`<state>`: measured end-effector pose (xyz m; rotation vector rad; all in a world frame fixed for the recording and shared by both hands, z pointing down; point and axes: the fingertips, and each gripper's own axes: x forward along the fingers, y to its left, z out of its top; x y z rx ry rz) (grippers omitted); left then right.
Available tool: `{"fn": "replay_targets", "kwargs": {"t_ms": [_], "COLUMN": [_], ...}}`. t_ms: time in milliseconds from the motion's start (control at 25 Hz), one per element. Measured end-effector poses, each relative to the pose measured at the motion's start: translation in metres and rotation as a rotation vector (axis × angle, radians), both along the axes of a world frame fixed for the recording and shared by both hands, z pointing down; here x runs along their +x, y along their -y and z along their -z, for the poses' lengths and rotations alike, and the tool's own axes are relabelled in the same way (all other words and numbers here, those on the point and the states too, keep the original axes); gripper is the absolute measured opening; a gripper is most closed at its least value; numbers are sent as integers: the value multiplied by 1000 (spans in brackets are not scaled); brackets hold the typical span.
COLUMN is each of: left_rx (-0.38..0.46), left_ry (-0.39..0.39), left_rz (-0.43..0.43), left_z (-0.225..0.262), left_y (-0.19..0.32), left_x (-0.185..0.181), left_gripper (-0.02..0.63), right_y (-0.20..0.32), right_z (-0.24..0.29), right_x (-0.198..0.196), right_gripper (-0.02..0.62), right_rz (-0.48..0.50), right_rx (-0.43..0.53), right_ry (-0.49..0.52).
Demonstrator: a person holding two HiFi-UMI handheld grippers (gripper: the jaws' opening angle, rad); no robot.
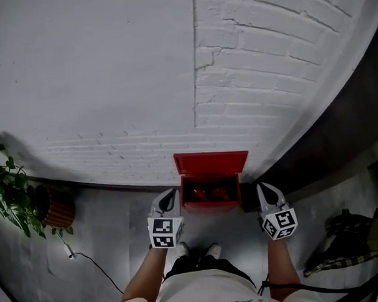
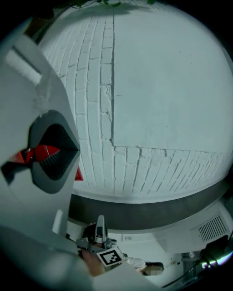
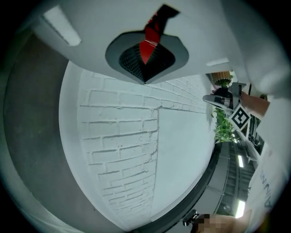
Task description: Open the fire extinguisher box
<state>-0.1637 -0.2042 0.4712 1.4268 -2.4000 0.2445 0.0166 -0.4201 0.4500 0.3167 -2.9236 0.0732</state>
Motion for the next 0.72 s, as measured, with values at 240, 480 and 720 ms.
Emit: {"fn": "replay_targets", "kwargs": {"t_ms": [240, 480, 720], "left_rx": [43, 53, 64], "left_ry": [56, 49, 51], "left_rz": [-23, -46, -60], "left_z": [34, 43, 47], "left_y": [8, 11, 9], "left_x": [-3, -2, -1], "left_gripper": [5, 5, 5], "right_y": [-10, -19, -23], "right_z": [27, 40, 41], "right_x": [-2, -2, 2], "right_gripper": [6, 6, 6], "right_rz": [4, -2, -12], "right_rx": [41, 57, 58], "right_ry": [16, 30, 23]}}
